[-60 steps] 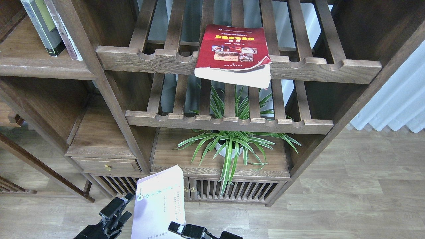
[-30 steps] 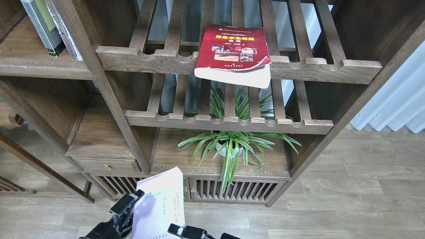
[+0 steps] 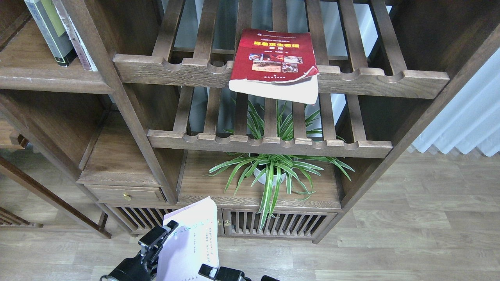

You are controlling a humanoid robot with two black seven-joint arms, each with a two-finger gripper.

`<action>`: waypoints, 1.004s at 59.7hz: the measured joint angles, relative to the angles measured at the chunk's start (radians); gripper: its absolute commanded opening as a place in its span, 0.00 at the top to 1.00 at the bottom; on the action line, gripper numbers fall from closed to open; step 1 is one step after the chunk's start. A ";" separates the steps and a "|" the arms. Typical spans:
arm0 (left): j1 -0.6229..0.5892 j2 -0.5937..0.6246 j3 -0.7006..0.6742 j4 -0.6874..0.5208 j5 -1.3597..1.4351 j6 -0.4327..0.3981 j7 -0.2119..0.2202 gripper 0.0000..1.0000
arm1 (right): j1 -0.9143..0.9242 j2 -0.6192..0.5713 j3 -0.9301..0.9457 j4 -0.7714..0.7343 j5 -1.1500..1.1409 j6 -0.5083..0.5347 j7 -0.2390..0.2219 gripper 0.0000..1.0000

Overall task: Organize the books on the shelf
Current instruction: 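Hand the white book from the right gripper to the left gripper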

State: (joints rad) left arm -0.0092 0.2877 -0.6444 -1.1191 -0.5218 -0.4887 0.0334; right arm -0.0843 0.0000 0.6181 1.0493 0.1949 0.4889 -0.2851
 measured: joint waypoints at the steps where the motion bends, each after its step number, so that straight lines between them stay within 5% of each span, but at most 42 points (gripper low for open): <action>1: 0.000 0.001 0.000 -0.001 0.000 0.000 0.000 0.57 | 0.000 0.000 0.000 0.000 0.000 0.000 0.000 0.96; 22: 0.002 0.021 0.012 -0.014 0.002 0.000 0.001 0.73 | 0.000 0.000 0.008 -0.001 -0.002 0.000 -0.001 0.96; 60: 0.037 0.228 0.014 -0.164 0.004 -0.001 0.000 0.76 | 0.021 0.001 0.039 -0.025 0.000 0.000 0.003 0.91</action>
State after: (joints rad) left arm 0.0278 0.5158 -0.6300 -1.2833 -0.5176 -0.4893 0.0337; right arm -0.0629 0.0005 0.6574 1.0246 0.1951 0.4885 -0.2816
